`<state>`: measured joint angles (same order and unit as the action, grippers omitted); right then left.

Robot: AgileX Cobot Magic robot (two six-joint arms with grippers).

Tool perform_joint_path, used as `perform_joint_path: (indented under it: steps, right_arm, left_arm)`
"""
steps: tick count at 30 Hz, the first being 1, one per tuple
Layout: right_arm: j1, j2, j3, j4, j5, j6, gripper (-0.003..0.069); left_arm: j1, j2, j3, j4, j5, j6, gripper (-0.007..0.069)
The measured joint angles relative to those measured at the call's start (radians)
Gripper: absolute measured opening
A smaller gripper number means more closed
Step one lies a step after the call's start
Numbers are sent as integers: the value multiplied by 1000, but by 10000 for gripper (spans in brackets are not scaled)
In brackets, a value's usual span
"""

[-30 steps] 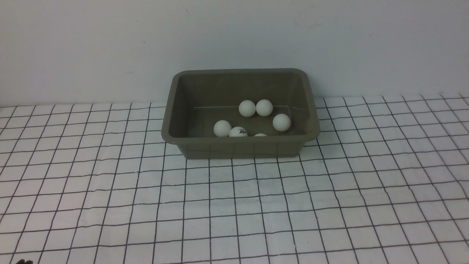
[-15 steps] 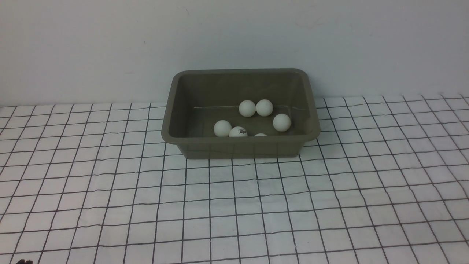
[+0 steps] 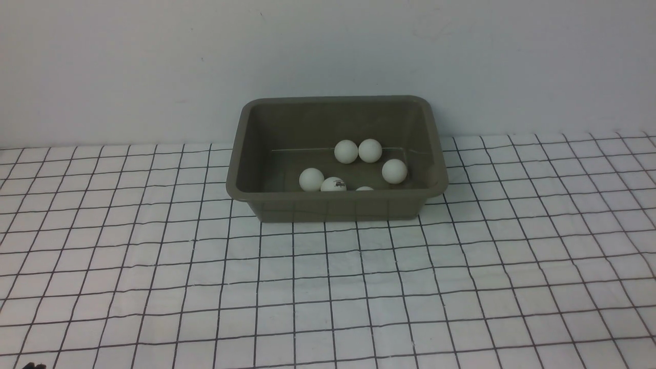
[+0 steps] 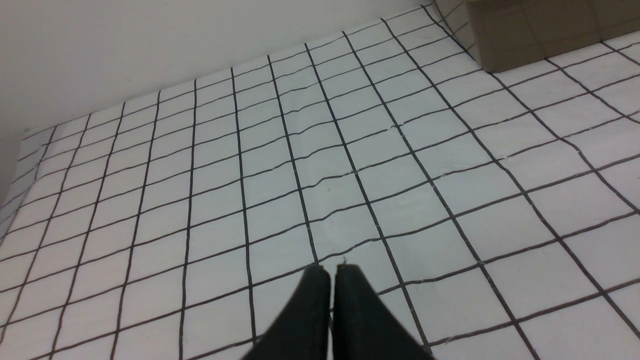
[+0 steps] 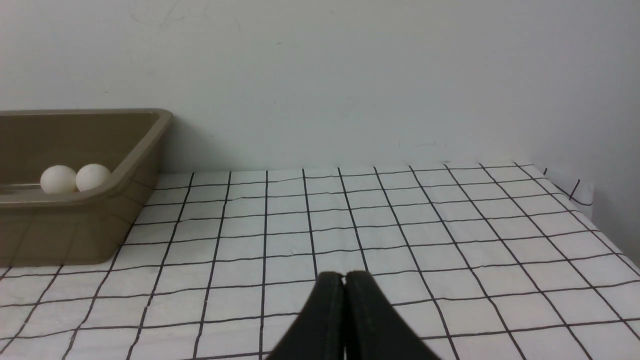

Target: Put the table tennis balls into the box on the white checkered tablecloth.

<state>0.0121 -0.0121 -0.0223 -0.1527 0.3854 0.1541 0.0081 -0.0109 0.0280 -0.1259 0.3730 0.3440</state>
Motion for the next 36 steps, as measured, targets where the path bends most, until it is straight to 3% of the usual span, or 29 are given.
perform_joint_path:
  steps: [36]
  right_arm:
    - [21, 0, 47, 0, -23, -13, -17]
  left_arm:
    - [0, 0, 0, 0, 1, 0, -4]
